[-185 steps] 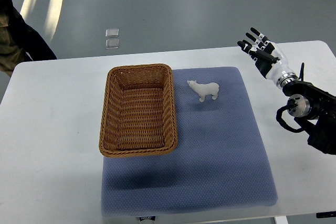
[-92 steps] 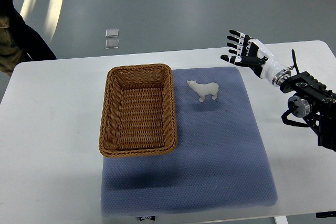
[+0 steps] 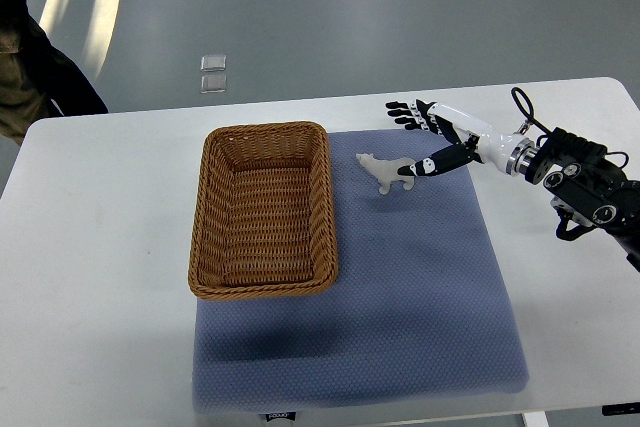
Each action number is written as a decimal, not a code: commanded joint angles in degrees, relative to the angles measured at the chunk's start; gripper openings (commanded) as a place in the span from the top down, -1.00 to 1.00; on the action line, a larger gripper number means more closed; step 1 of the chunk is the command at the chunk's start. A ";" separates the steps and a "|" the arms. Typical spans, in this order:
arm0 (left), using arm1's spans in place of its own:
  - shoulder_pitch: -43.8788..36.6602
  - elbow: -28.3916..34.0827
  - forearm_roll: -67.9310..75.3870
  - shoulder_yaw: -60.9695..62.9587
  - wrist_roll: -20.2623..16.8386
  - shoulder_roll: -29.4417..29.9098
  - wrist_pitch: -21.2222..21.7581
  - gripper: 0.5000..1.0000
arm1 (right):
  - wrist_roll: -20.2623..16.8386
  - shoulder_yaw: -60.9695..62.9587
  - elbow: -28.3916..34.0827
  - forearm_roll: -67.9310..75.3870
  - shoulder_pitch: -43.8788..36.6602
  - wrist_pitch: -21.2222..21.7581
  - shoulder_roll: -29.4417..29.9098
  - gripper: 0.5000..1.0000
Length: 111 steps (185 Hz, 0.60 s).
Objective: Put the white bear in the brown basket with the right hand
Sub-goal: 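Reach the right hand toward the white polar bear figurine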
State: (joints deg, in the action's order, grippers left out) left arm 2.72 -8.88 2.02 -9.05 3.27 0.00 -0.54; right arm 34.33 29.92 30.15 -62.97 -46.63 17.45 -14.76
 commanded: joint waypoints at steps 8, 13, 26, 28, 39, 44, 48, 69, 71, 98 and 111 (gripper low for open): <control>0.00 0.09 0.00 0.00 0.07 0.00 0.01 -1.00 | 0.12 -2.14 0.17 -3.92 -0.48 -0.84 0.08 -0.69; 0.09 0.09 0.00 0.00 0.07 0.00 0.01 -1.00 | -0.05 -3.02 0.17 -4.36 -0.83 -1.28 0.17 -0.69; 0.09 0.09 0.00 0.00 0.07 0.00 0.01 -1.00 | -0.23 -4.87 0.17 -4.53 -1.44 -3.39 0.25 -0.69; 0.18 0.09 0.00 0.00 0.07 0.00 0.01 -1.00 | -0.32 -5.22 0.17 -4.53 -1.44 -3.83 0.17 -0.68; 0.18 0.09 0.00 0.00 -0.02 0.00 0.01 -1.00 | -0.49 -7.06 0.08 -4.62 -1.71 -5.94 0.17 -0.68; 0.18 0.09 0.00 0.00 -0.02 0.00 0.01 -1.00 | -0.49 -7.59 0.08 -4.62 -1.97 -6.47 0.17 -0.66; 0.18 0.00 0.00 0.00 0.07 0.00 0.01 -1.00 | -0.58 -8.21 0.08 -4.62 -2.32 -6.91 0.25 -0.64; 0.18 0.09 0.00 0.00 0.07 0.00 0.01 -1.00 | -0.67 -10.76 0.08 -4.62 -2.68 -8.40 0.25 -0.48; 0.18 0.09 0.00 0.00 -0.02 0.00 0.01 -1.00 | -0.67 -10.84 0.08 -4.62 -2.68 -8.49 0.25 -0.47; 0.18 0.09 0.00 0.00 0.07 0.00 0.01 -1.00 | -1.37 -12.69 -0.01 -4.62 -2.76 -9.10 0.34 -0.32; 0.18 0.09 0.00 0.00 0.06 0.00 0.01 -1.00 | -1.46 -13.66 -0.01 -4.62 -3.20 -9.28 0.43 -0.22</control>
State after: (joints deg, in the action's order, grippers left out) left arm 2.90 -8.81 2.02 -9.05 3.30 0.00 -0.51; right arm 33.16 17.69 30.16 -67.59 -49.34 8.46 -14.43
